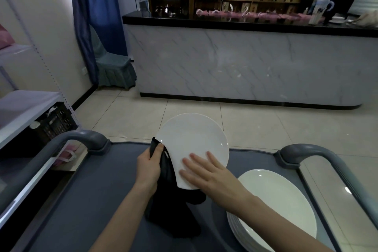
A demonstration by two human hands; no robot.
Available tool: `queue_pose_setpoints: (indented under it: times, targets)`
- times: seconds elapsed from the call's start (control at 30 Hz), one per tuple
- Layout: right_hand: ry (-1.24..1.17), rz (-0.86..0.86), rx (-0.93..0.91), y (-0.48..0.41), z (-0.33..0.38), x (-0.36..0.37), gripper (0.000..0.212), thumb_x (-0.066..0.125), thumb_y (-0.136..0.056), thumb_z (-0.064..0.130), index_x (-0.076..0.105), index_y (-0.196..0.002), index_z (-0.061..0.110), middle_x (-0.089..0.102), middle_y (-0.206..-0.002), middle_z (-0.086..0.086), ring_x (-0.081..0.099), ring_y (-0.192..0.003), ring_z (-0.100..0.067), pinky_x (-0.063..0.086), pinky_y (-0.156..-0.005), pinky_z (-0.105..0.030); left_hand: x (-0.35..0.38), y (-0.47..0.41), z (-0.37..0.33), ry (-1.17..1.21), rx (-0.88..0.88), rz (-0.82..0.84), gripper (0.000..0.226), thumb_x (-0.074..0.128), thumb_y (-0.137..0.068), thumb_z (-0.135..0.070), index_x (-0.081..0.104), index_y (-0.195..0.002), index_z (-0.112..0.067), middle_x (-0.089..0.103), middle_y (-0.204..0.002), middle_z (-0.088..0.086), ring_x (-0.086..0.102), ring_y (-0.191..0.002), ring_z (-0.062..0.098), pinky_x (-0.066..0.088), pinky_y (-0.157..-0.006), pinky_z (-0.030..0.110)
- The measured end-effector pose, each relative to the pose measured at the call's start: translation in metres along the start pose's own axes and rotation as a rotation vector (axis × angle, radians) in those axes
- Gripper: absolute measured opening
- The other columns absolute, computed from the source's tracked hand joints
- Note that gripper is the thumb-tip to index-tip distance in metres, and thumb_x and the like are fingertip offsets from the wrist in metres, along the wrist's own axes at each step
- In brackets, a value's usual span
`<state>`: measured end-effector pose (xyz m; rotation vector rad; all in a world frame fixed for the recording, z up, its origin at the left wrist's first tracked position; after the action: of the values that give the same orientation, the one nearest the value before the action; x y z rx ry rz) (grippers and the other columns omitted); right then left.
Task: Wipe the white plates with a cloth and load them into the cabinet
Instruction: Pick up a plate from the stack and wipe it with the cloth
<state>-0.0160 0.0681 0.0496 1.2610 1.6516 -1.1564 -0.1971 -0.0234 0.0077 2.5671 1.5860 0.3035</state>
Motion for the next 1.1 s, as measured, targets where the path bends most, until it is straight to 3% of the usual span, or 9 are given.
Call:
queue_pose_setpoints:
  times: [0.17,0.33,0.4,0.43,0.5,0.63,0.77,0.87,1.1]
  targets:
    - [-0.017,-0.097,0.017,0.002,-0.002,-0.002,0.059,0.037,-0.086,0.001,0.055,-0.139,0.016,0.054,-0.144,-0.008,0.05,-0.133,-0.031,0.049,-0.099,-0.052,0.003,-0.004,-0.016,-0.013,-0.06,0.049,0.027,0.06,-0.096,-0.032,0.073,-0.083,-0.011,0.077,-0.083,0.006,0.072,-0.081,0.022,0.056,-0.075,0.036]
    - [-0.648,-0.043,0.328,0.007,-0.004,0.003,0.051,0.051,-0.097,0.001,0.045,-0.145,0.018,0.048,-0.149,-0.001,0.043,-0.139,-0.019,0.034,-0.113,-0.036,0.01,-0.005,-0.025,-0.002,-0.162,0.128,0.032,0.056,-0.098,-0.034,0.072,-0.091,-0.008,0.076,-0.086,0.011,0.072,-0.081,0.025,0.056,-0.078,0.036]
    - [-0.933,-0.194,0.636,0.009,-0.005,0.002,0.035,0.053,-0.1,0.01,0.058,-0.133,0.02,0.072,-0.11,0.003,0.066,-0.101,-0.006,0.047,-0.088,-0.022,0.01,-0.002,-0.026,0.017,-0.155,0.073,0.025,0.058,-0.098,-0.028,0.071,-0.088,-0.009,0.074,-0.083,0.012,0.07,-0.08,0.027,0.056,-0.073,0.034]
    - [-1.038,-0.25,0.764,0.011,-0.007,0.002,0.028,0.055,-0.099,0.013,0.063,-0.125,0.022,0.071,-0.089,0.011,0.063,-0.079,0.003,0.046,-0.073,-0.015,0.01,0.0,-0.025,0.029,-0.145,0.048,0.023,0.058,-0.098,-0.026,0.071,-0.088,-0.01,0.074,-0.083,0.012,0.07,-0.082,0.028,0.056,-0.072,0.035]
    - [-1.138,-0.298,0.896,0.014,-0.008,0.003,0.019,0.057,-0.098,0.015,0.066,-0.111,0.027,0.065,-0.078,0.017,0.058,-0.071,0.005,0.042,-0.064,-0.011,0.014,0.008,-0.022,0.059,-0.11,-0.011,0.02,0.057,-0.099,-0.029,0.07,-0.089,-0.016,0.074,-0.089,0.011,0.069,-0.087,0.026,0.056,-0.076,0.036]
    - [-1.356,-0.427,1.061,0.019,-0.003,0.008,0.018,0.056,-0.098,0.015,0.069,-0.098,0.027,0.071,-0.086,0.005,0.062,-0.08,-0.007,0.048,-0.07,-0.021,0.038,0.031,-0.011,-0.047,0.017,0.029,0.025,0.047,-0.102,-0.035,0.065,-0.116,-0.024,0.069,-0.115,0.002,0.062,-0.107,0.018,0.049,-0.099,0.041]
    - [-1.742,-0.603,1.18,0.015,0.0,0.005,0.018,0.056,-0.098,0.015,0.072,-0.106,0.017,0.075,-0.099,-0.006,0.07,-0.095,-0.023,0.057,-0.08,-0.037,0.061,0.059,0.007,-0.409,0.306,0.478,0.047,0.03,-0.104,-0.044,0.019,-0.149,-0.052,0.023,-0.157,-0.026,0.023,-0.144,0.0,0.019,-0.118,0.024]
    - [-2.012,-0.762,1.207,0.014,-0.01,-0.002,0.021,0.054,-0.098,0.011,0.068,-0.112,0.006,0.074,-0.105,-0.015,0.072,-0.098,-0.027,0.059,-0.075,-0.031,0.06,0.07,0.014,-0.705,0.535,0.59,0.056,0.017,-0.095,-0.063,-0.006,-0.145,-0.053,-0.017,-0.151,-0.042,-0.014,-0.143,-0.013,-0.005,-0.116,0.017]
    - [-2.15,-0.805,1.142,0.012,-0.022,-0.01,0.029,0.049,-0.1,0.014,0.063,-0.123,0.003,0.07,-0.116,-0.019,0.067,-0.11,-0.031,0.059,-0.084,-0.035,0.075,0.093,0.004,-0.672,0.604,0.695,0.058,0.015,-0.096,-0.059,-0.008,-0.148,-0.045,-0.019,-0.156,-0.033,-0.016,-0.146,-0.004,-0.006,-0.118,0.022]
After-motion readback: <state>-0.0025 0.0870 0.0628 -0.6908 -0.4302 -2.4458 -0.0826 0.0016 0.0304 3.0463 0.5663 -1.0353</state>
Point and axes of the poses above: each hand's wrist, its own y-axis away from the middle knuckle, its own x-axis out of the palm, z = x × y, the point moved 3 cm from there along -y, towards the middle knuckle
